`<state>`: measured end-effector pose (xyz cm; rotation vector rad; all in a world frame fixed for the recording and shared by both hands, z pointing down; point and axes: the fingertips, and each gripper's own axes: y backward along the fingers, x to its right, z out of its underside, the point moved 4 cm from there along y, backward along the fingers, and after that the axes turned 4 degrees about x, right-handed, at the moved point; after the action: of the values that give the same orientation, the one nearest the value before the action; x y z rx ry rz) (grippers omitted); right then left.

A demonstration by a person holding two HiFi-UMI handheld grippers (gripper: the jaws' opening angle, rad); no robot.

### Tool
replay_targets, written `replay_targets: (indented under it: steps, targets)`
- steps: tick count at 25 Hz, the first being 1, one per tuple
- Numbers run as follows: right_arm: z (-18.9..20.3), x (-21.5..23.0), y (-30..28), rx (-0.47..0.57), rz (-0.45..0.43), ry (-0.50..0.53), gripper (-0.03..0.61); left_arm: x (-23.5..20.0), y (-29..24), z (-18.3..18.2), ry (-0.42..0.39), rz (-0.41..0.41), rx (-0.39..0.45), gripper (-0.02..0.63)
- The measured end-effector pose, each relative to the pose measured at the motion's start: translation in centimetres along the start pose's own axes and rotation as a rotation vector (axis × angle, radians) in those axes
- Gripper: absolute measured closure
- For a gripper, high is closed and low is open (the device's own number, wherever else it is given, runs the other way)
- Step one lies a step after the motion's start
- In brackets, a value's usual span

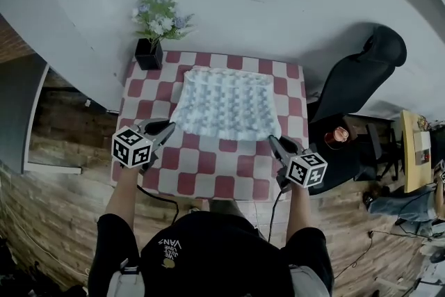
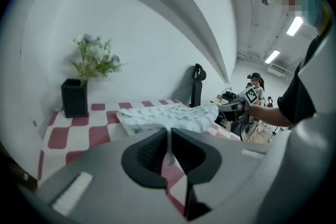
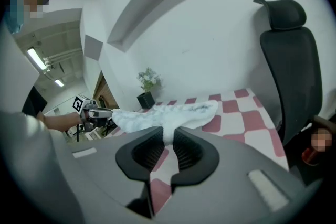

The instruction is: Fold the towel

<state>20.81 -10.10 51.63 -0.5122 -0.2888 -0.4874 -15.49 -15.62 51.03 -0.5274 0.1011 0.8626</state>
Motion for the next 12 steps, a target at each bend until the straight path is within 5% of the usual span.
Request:
replay_targets:
  steps: [6,12]
  targets:
    - [-5.4,-4.2,5.1,0.159,-0.083,0.027,0.526,3.8,5.4,-5.6,-0.055,0.058,0.080,0.589]
    - [-2.8,-8.9,11.2,0.133,-0.146,0.016,0.526,8.1,11.1,-2.5,-0.005,0.139,0.041,0.589]
